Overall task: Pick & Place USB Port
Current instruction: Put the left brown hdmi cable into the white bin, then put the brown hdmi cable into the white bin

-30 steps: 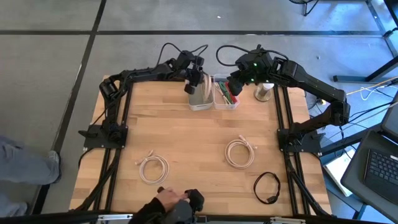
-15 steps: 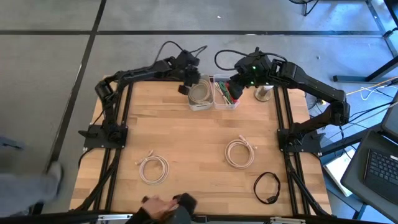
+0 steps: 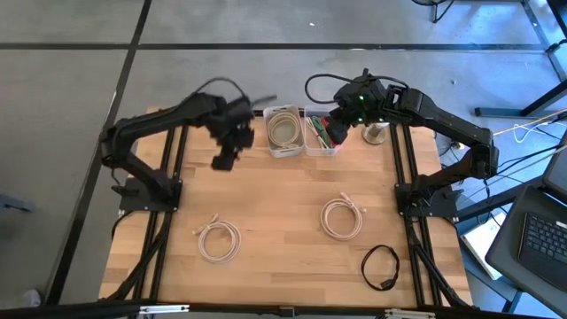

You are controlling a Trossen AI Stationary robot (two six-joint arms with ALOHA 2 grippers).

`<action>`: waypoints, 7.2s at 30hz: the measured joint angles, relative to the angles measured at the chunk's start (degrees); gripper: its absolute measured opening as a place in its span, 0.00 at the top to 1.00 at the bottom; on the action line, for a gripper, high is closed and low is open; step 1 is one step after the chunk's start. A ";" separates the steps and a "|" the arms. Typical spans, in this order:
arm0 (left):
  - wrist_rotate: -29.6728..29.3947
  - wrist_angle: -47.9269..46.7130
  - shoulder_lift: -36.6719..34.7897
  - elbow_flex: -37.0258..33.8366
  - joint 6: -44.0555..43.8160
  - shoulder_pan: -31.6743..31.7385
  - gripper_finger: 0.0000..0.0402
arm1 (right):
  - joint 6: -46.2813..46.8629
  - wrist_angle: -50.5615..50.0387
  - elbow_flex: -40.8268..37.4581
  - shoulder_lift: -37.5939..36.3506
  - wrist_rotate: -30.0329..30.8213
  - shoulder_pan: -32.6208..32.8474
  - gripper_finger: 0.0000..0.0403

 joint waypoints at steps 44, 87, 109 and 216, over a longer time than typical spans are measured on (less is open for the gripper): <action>-7.09 30.24 -2.40 -37.08 -29.15 -41.58 0.68 | -12.22 0.13 0.00 0.00 -0.68 0.00 0.70; -20.02 41.26 -2.32 -26.42 -17.38 -32.62 0.97 | -12.60 2.35 0.00 0.00 -1.74 0.00 0.70; -0.98 67.52 -1.16 -19.08 14.02 10.49 0.98 | -4.43 2.71 0.00 0.00 -1.99 0.04 0.70; 6.58 36.06 5.27 7.78 5.77 11.88 0.68 | 60.39 -17.14 -22.56 -11.34 4.10 36.31 0.70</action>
